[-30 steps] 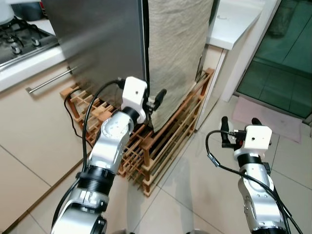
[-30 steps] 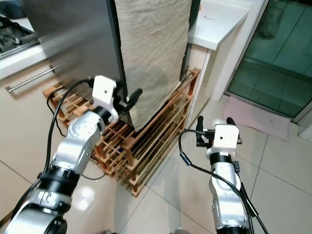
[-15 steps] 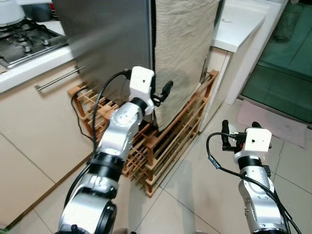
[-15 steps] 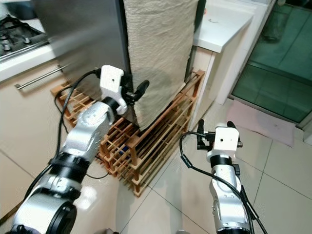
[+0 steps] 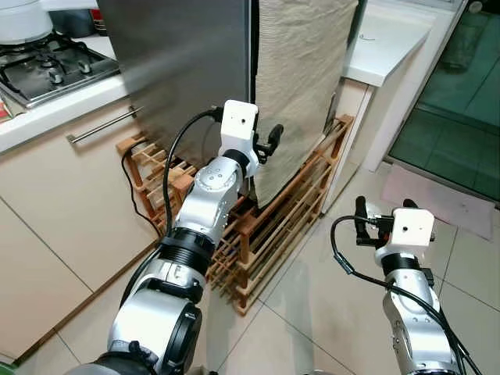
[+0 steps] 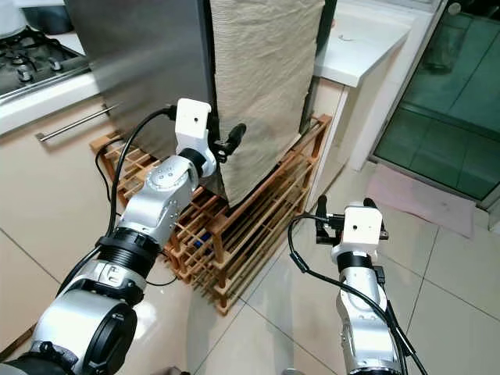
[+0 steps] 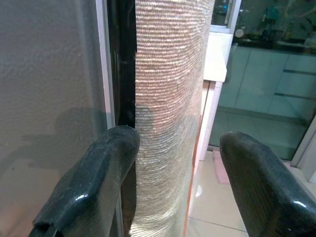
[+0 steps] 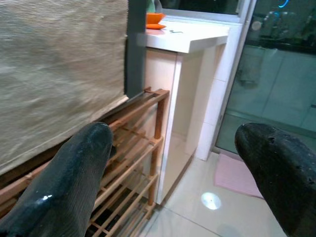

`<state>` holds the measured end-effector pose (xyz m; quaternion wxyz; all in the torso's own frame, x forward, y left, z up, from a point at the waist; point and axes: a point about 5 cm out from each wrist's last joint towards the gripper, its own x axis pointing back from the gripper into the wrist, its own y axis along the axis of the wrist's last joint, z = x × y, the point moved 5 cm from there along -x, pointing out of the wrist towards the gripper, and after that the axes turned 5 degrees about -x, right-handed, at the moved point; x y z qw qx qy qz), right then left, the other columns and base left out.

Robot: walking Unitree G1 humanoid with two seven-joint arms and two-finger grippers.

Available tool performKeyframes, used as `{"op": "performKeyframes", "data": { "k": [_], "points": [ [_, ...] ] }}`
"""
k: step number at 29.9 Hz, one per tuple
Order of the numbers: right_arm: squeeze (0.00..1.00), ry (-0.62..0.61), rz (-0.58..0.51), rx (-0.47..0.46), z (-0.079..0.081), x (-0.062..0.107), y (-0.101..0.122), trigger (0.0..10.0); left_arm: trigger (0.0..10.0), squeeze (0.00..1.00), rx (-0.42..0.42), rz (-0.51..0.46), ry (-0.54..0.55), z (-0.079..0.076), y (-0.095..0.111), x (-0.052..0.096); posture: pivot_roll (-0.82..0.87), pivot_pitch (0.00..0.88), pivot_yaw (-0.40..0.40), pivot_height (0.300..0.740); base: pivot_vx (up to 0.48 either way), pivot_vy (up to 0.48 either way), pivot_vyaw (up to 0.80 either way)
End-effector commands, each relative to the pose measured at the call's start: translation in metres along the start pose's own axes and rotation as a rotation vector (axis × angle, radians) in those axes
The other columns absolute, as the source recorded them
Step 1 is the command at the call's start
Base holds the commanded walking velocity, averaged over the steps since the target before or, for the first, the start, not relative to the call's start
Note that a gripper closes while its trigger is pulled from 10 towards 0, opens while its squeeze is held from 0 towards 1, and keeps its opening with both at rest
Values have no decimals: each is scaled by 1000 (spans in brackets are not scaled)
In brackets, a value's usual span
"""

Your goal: Restocking fridge

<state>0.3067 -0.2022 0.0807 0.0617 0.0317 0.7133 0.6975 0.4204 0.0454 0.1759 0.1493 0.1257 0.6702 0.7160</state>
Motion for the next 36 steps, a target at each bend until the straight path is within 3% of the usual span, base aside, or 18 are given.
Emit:
{"op": "performKeyframes", "data": {
  "k": [1, 5, 10, 17, 23, 28, 36],
  "points": [
    [0, -7, 6, 12, -3, 3, -1, 10000, 10000, 0, -14, 41, 29, 12, -12, 7, -103, 0, 32, 736, 0, 0, 0],
    [0, -6, 11, 11, -4, 4, -2, 10000, 10000, 0, -45, 42, 20, 15, -21, 17, -89, 0, 25, 736, 0, 0, 0],
    [0, 10, -6, -3, 1, 4, 2, 10000, 10000, 0, -74, 45, 20, 13, -25, 19, -84, 0, 23, 736, 0, 0, 0],
    [0, 61, -28, -29, 11, 4, 8, 10000, 10000, 0, -56, 25, -9, 2, -16, 13, -86, 0, 20, 736, 0, 0, 0],
    [0, 214, -35, -42, 32, 12, 15, 10000, 10000, 0, -27, 0, -37, -3, -4, 11, -104, 0, 23, 736, 0, 0, 0],
    [0, 287, 9, -30, 35, 20, 6, 10000, 10000, 0, -21, -12, -55, -12, 0, 10, -106, 0, 20, 736, 0, 0, 0],
    [0, 361, 20, -39, 44, 19, 5, 10000, 10000, 0, -25, -20, -63, -21, 6, 1, -107, 0, 20, 736, 0, 0, 0]
  ]
}}
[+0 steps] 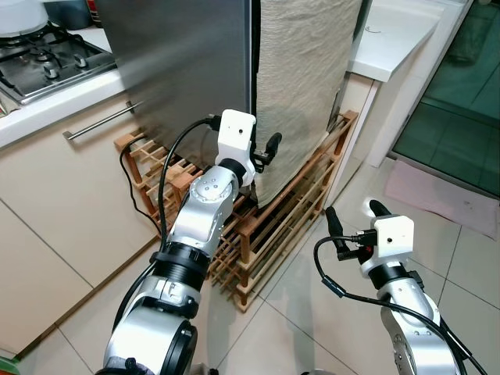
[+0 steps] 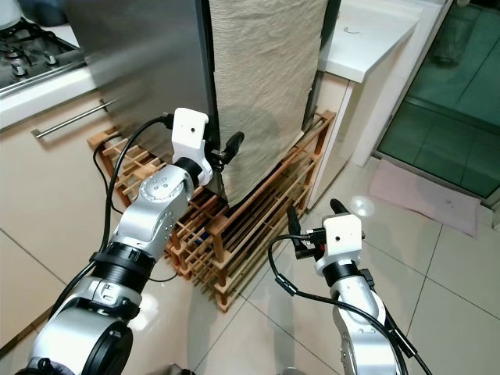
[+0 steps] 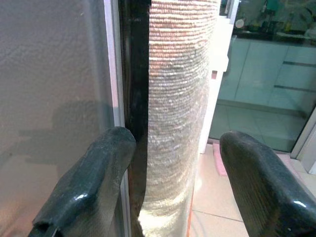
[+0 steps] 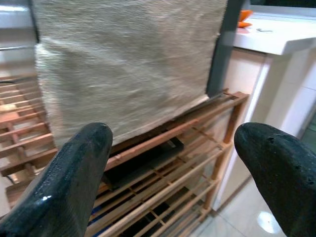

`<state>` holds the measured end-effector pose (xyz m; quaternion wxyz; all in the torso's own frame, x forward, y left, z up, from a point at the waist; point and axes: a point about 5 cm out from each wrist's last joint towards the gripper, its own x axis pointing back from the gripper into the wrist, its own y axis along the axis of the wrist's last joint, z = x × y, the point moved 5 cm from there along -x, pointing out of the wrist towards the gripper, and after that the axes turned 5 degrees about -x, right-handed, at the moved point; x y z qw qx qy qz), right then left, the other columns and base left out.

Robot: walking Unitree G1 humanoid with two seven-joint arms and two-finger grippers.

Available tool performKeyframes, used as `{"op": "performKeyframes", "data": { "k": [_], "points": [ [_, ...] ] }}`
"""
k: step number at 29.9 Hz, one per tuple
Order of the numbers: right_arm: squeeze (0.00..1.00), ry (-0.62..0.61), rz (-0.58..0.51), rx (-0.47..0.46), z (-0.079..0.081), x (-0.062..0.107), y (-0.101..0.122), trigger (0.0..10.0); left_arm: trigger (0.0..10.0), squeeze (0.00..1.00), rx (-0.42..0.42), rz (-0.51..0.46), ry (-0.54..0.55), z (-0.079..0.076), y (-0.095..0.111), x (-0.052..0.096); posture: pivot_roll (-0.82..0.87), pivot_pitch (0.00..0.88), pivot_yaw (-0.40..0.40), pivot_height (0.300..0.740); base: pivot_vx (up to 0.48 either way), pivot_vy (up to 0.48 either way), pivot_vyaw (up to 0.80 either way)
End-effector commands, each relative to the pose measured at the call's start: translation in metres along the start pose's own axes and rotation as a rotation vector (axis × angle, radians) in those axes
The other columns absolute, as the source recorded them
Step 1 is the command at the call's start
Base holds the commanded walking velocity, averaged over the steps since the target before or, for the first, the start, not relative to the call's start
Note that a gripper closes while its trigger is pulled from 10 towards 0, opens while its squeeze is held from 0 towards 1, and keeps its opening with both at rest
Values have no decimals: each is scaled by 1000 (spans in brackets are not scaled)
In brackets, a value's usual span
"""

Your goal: Restocking fridge

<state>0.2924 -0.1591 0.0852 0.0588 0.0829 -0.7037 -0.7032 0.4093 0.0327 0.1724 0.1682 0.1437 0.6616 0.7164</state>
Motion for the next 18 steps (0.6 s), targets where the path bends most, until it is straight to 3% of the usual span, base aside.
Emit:
{"op": "performKeyframes", "data": {
  "k": [1, 7, 13, 16, 18],
  "points": [
    [0, 29, 13, -13, 3, -1, -1, 10000, 10000, 0, -13, -19, -9, -4, 9, -5, -107, 0, 20, 736, 0, 0, 0],
    [0, 75, 17, -16, 9, 1, -1, 10000, 10000, 0, -55, -12, 53, 1, 16, -16, -117, 0, 23, 736, 0, 0, 0],
    [0, 71, 26, -28, 9, 3, -3, 10000, 10000, 0, -33, -1, 64, 0, 18, -20, -124, 0, 28, 736, 0, 0, 0],
    [0, 70, 28, -36, 9, 4, -3, 10000, 10000, 0, 2, -6, -39, -22, 18, -23, -123, 0, 27, 736, 0, 0, 0],
    [0, 81, 37, -43, 10, 3, -5, 10000, 10000, 0, 22, -73, -232, -58, 32, -21, -121, 0, 27, 736, 0, 0, 0]
  ]
}}
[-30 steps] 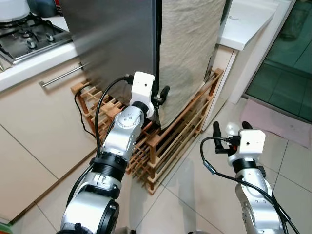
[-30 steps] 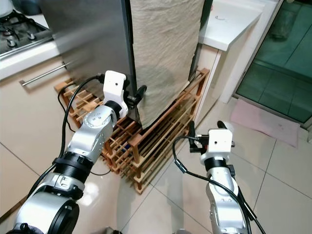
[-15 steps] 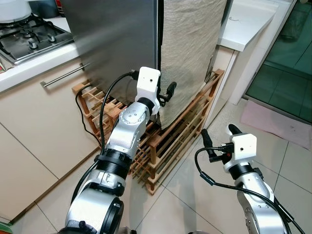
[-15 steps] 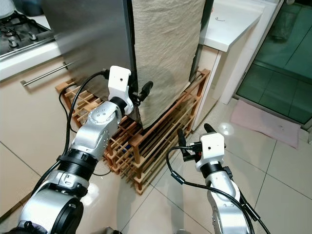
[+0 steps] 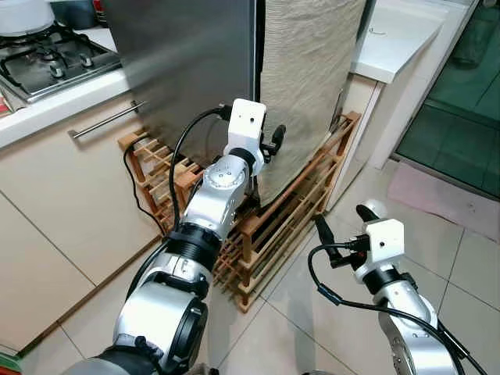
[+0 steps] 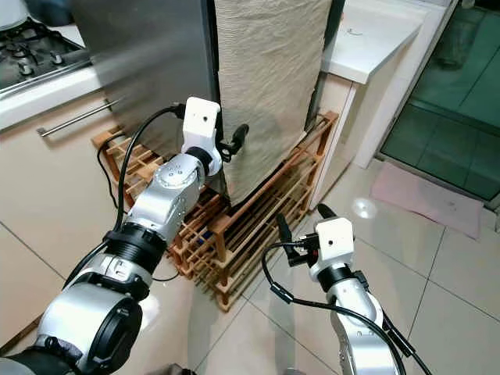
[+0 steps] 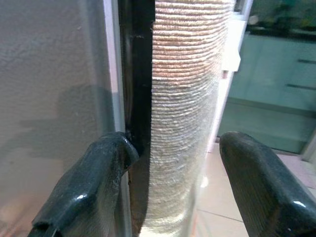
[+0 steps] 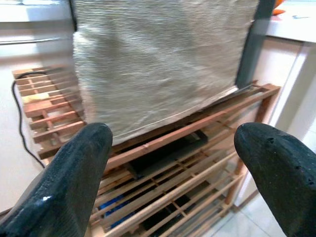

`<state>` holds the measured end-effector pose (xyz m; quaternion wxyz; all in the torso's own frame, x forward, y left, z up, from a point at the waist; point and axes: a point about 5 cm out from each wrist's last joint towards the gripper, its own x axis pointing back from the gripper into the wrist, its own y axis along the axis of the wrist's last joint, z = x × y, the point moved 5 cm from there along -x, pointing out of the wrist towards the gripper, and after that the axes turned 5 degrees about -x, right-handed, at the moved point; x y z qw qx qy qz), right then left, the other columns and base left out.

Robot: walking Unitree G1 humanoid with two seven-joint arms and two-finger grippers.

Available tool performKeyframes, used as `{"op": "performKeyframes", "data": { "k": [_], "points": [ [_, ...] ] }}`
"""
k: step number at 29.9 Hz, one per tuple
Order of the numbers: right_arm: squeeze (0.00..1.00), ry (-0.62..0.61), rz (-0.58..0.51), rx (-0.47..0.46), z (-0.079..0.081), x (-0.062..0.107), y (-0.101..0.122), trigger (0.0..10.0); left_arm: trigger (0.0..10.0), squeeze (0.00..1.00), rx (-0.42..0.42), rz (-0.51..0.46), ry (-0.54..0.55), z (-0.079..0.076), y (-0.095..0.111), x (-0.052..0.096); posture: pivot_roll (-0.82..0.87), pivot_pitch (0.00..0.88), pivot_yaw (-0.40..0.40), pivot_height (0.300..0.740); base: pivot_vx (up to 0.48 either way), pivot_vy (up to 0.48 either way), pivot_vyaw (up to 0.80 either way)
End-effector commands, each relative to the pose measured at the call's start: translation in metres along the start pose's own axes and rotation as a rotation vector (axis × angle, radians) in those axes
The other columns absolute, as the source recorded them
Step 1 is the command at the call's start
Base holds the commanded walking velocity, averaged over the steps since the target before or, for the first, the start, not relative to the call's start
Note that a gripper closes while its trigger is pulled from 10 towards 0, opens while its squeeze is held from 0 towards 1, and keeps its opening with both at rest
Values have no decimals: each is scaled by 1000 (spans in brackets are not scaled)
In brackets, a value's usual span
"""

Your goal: Restocking fridge

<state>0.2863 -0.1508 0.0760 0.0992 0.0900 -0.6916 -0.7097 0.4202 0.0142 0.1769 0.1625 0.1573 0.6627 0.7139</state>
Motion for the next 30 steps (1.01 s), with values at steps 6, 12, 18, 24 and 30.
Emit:
{"op": "performKeyframes", "data": {
  "k": [6, 12, 18, 24, 30],
  "points": [
    [0, 29, 31, -23, 1, -2, -3, 10000, 10000, 0, 32, -232, -422, -83, 58, 8, -120, 0, 29, 736, 0, 0, 0],
    [0, 32, 26, -20, 2, -6, 0, 10000, 10000, 0, 154, -298, -502, -94, 86, 11, -134, 0, 41, 736, 0, 0, 0],
    [0, 37, 24, -21, 4, -9, 2, 10000, 10000, 0, 162, -345, -546, -99, 100, 15, -137, 0, 44, 736, 0, 0, 0],
    [0, 30, 26, -22, 6, -8, 1, 10000, 10000, 0, 119, -298, -479, -88, 82, 16, -132, 0, 45, 736, 0, 0, 0],
    [0, 13, 25, -21, 5, -7, 0, 10000, 10000, 0, 34, -273, -405, -67, 65, 24, -117, 0, 42, 736, 0, 0, 0]
  ]
}}
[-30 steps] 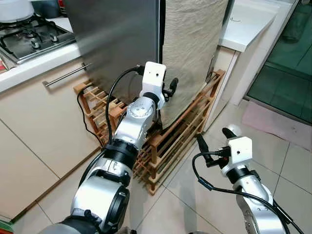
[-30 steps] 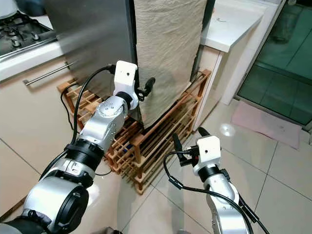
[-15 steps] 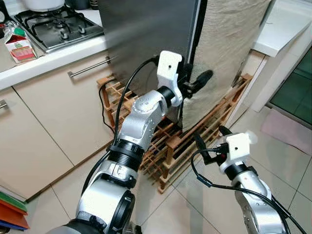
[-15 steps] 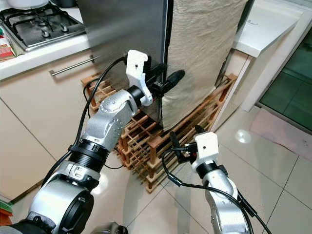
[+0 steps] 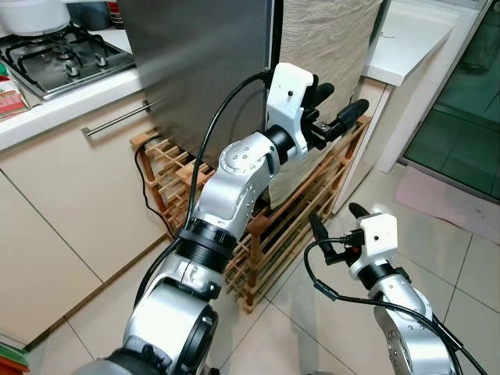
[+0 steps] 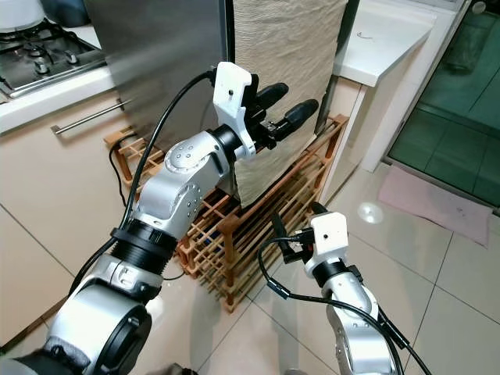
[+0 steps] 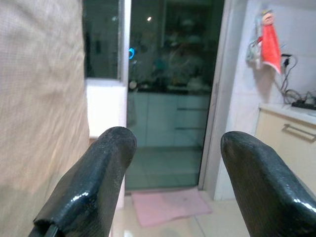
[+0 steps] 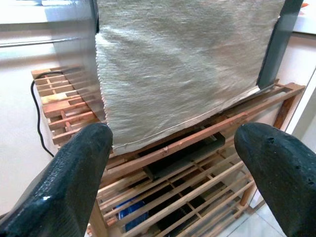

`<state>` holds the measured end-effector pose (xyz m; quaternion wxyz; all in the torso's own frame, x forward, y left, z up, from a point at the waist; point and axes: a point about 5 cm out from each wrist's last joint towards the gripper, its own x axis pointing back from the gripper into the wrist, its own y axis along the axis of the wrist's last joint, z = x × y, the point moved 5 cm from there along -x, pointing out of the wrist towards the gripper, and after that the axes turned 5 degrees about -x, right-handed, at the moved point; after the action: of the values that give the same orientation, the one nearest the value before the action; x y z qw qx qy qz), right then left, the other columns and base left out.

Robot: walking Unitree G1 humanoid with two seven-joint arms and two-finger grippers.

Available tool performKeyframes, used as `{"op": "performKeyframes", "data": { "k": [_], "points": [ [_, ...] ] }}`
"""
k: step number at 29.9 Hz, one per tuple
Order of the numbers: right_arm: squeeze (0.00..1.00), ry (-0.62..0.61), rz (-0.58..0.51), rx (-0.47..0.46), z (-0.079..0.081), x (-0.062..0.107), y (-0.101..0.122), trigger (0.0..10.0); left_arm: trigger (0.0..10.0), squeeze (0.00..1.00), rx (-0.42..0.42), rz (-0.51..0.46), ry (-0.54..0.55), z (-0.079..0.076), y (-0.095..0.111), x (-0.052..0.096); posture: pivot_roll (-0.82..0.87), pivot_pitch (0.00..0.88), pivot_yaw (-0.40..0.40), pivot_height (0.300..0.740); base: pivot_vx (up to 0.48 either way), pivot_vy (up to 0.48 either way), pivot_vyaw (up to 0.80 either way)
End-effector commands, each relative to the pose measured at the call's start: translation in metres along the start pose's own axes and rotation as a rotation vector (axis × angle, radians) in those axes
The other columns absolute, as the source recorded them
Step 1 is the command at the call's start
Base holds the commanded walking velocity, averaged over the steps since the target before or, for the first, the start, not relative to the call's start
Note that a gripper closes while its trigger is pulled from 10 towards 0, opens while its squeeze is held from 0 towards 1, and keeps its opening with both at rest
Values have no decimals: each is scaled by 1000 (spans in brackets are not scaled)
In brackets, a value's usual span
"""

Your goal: Restocking fridge

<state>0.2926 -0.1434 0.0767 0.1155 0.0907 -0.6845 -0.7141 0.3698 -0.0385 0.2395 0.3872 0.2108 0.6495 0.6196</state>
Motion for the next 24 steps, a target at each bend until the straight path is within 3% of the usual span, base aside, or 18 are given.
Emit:
{"op": "performKeyframes", "data": {
  "k": [1, 5, 6, 10, 18, 24],
  "points": [
    [0, -11, 5, -3, -1, 1, -1, 10000, 10000, 0, -18, 10, 5, -3, -2, 1, -117, 0, 42, 736, 0, 0, 0],
    [0, -27, -2, 2, -4, 0, 1, 10000, 10000, 0, -81, 77, 133, 32, -15, 16, -110, 0, 43, 736, 0, 0, 0],
    [0, -27, -2, 2, -4, 0, 1, 10000, 10000, 0, -81, 77, 133, 32, -15, 16, -110, 0, 43, 736, 0, 0, 0],
    [0, -29, -4, 5, -4, -2, 1, 10000, 10000, 0, -105, 123, 241, 57, -22, 24, -104, 0, 39, 736, 0, 0, 0],
    [0, -27, -1, 12, -4, -3, 0, 10000, 10000, 0, -135, 160, 299, 65, -27, 24, -110, 0, 41, 736, 0, 0, 0],
    [0, -25, -1, 14, -3, -2, 0, 10000, 10000, 0, -136, 178, 310, 62, -33, 16, -110, 0, 37, 736, 0, 0, 0]
  ]
}}
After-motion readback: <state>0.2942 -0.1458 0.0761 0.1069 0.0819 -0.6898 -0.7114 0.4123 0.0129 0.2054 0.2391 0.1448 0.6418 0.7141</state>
